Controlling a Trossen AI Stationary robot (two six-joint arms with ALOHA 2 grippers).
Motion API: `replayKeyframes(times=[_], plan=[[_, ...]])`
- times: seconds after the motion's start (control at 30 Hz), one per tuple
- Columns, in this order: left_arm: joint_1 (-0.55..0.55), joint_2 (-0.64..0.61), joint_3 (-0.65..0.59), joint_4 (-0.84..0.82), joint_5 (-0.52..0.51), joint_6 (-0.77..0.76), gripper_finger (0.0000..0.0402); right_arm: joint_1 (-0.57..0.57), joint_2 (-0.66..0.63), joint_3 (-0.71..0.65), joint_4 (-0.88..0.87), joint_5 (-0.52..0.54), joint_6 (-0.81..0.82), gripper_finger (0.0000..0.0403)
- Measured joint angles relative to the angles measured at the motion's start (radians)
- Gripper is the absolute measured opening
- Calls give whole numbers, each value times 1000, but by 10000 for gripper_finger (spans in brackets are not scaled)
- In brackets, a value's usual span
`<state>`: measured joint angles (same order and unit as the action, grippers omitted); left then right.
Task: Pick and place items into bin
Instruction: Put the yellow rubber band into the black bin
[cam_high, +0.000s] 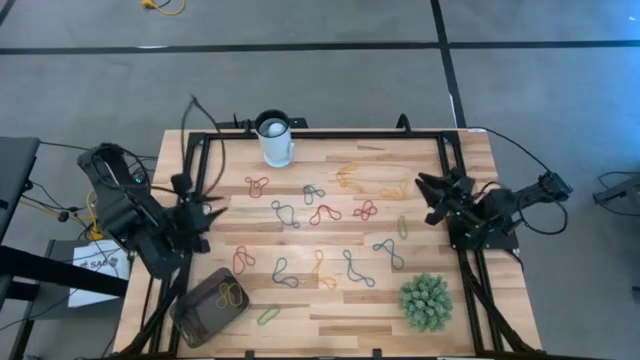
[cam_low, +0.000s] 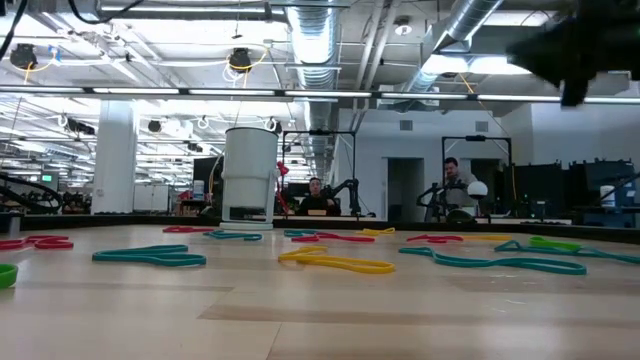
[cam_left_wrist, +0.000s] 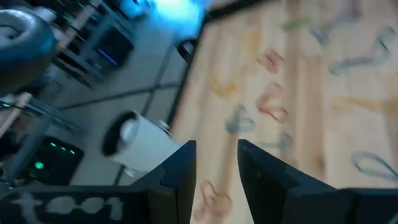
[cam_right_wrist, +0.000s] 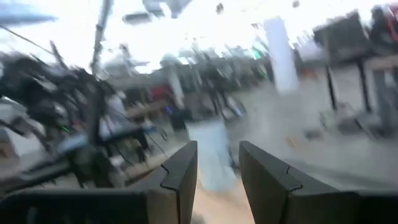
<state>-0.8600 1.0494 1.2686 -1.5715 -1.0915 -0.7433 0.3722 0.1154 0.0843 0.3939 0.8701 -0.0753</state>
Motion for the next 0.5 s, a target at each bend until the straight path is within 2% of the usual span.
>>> replayKeyframes(times=[0.1,0.23,0.33,0.4,0.43,0.5], plan=[[26,-37,0,0,-27,0,107,-49,105,96,-52,-28,-29,113],[102,-80,0,-1,58,-10,107,-119,330,298,-241,-31,-30,113],[176,-98,-4,1,208,-6,107,-174,551,477,-487,-35,-26,113],[213,-108,-25,13,332,1,107,-218,687,611,-706,-38,32,113],[225,-112,-40,31,388,1,107,-241,749,678,-838,-58,89,113],[238,-120,-87,74,431,1,107,-299,870,800,-1095,-169,185,113]])
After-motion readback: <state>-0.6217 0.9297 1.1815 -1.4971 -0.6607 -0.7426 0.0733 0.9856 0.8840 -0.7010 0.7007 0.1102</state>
